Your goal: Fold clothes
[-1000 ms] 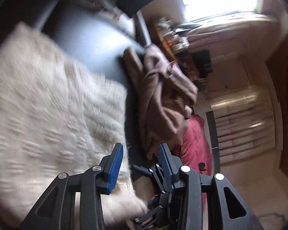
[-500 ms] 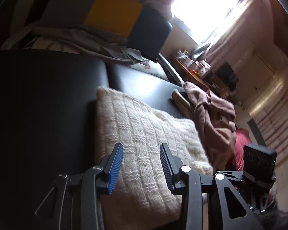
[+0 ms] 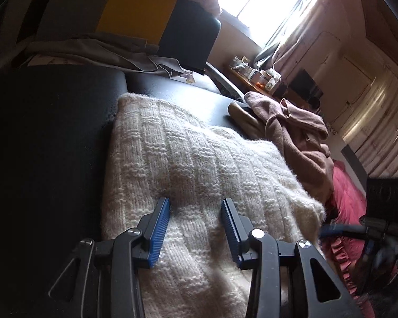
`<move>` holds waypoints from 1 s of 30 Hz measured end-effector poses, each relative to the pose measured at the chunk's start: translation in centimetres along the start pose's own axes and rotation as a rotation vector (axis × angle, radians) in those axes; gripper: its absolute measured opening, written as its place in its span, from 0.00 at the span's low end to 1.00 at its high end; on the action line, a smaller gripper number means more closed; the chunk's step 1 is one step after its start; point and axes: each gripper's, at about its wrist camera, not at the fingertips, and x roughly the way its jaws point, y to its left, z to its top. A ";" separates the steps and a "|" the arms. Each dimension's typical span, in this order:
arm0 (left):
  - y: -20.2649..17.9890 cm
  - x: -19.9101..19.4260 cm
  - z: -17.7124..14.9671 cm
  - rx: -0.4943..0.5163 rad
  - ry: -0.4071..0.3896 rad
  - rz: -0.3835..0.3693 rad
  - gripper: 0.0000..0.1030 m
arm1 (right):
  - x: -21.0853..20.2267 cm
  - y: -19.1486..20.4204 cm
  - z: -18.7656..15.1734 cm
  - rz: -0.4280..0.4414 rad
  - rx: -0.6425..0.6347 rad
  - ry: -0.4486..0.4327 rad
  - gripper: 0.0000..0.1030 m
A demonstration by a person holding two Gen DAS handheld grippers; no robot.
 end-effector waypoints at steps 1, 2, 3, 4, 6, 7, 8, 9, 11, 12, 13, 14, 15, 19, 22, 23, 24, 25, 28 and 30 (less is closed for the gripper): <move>0.1 0.0 -0.1 -0.005 -0.005 -0.006 0.39 | -0.8 0.1 0.7 -0.041 -0.003 -0.043 1.00; 0.2 -0.1 -0.1 -0.014 -0.010 -0.014 0.39 | -1.1 0.0 1.2 -0.070 0.001 -0.079 1.00; 0.4 -0.2 -0.1 -0.026 -0.016 -0.023 0.39 | -1.0 -0.1 1.9 -0.103 0.009 -0.108 1.00; 0.5 -0.3 -0.2 -0.039 -0.022 -0.033 0.39 | -0.5 -0.3 2.5 -0.116 0.020 -0.117 1.00; 0.9 -0.6 -0.2 -0.062 -0.034 -0.054 0.39 | 0.7 -1.0 3.1 -0.130 0.055 -0.133 1.00; 1.1 -0.7 -0.3 -0.073 -0.041 -0.065 0.39 | 1.9 -1.3 3.7 -0.146 0.076 -0.118 1.00; 1.2 -0.9 -0.3 -0.079 -0.047 -0.074 0.39 | 2.9 -1.7 4.1 -0.161 0.098 -0.103 0.98; 1.3 -1.1 -0.4 -0.077 -0.055 -0.079 0.39 | 3.8 -2.3 4.3 -0.174 0.123 -0.086 0.96; 1.2 -1.4 -0.6 -0.060 -0.070 -0.079 0.39 | 5.4 -3.1 4.5 -0.219 0.164 -0.045 0.69; 1.1 -1.5 -0.7 -0.046 -0.076 -0.074 0.39 | 5.9 -3.2 4.5 -0.252 0.173 -0.035 0.55; 0.9 -1.7 -0.9 -0.031 -0.083 -0.067 0.39 | 5.9 -3.2 4.7 -0.270 0.171 -0.041 0.38; 0.6 -1.9 -1.0 -0.016 -0.089 -0.061 0.39 | 5.9 -3.1 4.9 -0.289 0.166 -0.050 0.33; 0.4 -2.2 -1.2 -0.001 -0.098 -0.062 0.40 | 5.4 -2.5 5.2 -0.308 0.143 -0.072 0.28; -1.2 -2.4 -2.3 0.083 -0.091 -0.111 0.46 | 2.0 0.8 6.4 -0.430 -0.009 -0.152 0.23; -2.4 -1.1 -3.6 0.159 -0.025 -0.142 0.46 | 3.2 -1.9 4.7 -0.507 0.013 -0.094 0.23; -2.8 -0.4 -4.1 0.187 0.001 -0.140 0.46 | 3.5 -2.8 4.2 -0.533 0.021 -0.075 0.24; -3.3 0.1 -4.5 0.220 0.015 -0.116 0.46 | 3.9 -3.7 3.6 -0.558 0.029 -0.055 0.26; -3.7 0.3 -4.7 0.245 0.020 -0.087 0.46 | 4.0 -4.5 3.0 -0.567 0.043 -0.052 0.28; -4.9 0.6 -4.6 0.284 0.030 -0.030 0.46 | 1.9 -6.9 1.4 -0.428 0.155 -0.167 0.37; -5.4 0.2 -4.0 0.293 0.024 -0.017 0.46 | 1.4 -7.0 1.2 -0.414 0.172 -0.182 0.41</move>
